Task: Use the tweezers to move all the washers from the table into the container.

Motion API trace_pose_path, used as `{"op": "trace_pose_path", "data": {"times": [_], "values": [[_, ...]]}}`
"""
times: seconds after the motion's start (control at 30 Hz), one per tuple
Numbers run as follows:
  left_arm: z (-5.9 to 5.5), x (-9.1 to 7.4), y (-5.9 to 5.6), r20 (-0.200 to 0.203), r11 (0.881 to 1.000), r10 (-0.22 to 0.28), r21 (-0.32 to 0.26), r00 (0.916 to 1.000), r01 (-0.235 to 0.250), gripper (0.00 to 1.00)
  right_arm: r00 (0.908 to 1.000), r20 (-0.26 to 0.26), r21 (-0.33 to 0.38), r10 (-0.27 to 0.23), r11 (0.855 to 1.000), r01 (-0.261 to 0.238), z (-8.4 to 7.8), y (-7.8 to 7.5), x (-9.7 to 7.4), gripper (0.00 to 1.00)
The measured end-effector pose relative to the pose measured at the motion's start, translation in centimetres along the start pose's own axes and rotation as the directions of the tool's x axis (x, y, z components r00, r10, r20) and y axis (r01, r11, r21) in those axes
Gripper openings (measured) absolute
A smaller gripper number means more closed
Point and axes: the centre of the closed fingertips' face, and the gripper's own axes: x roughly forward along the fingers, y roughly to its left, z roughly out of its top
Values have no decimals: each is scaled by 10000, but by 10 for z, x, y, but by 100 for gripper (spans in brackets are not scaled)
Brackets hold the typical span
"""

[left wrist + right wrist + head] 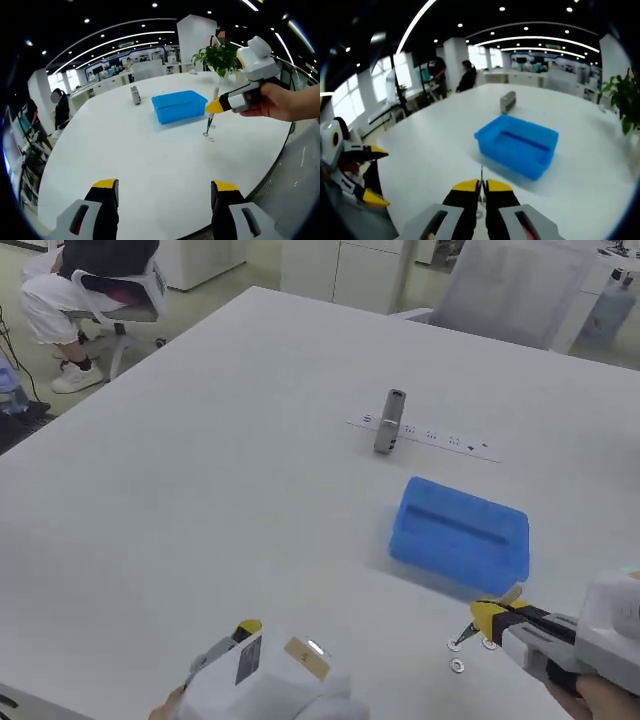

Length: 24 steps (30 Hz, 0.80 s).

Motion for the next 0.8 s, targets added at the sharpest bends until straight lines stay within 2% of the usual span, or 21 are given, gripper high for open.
{"op": "trace_pose_path", "data": {"times": [0.5, 0.63, 0.8], "values": [[-1, 0, 1, -52, 10000, 15, 1, 10000, -15, 76, 10000, -9, 1, -45, 10000, 45, -2, 5, 5, 2], [-2, 0, 1, -76, 10000, 9, -2, 10000, -9, 76, 10000, 25, -98, -36, 9999, 36, -1, 11, 4, 2], [-3, 1, 1, -144, 10000, 5, 48, 9999, -4, 76, 9999, 50, -685, -144, 9975, 147, -3, 11, 7, 2]]}}
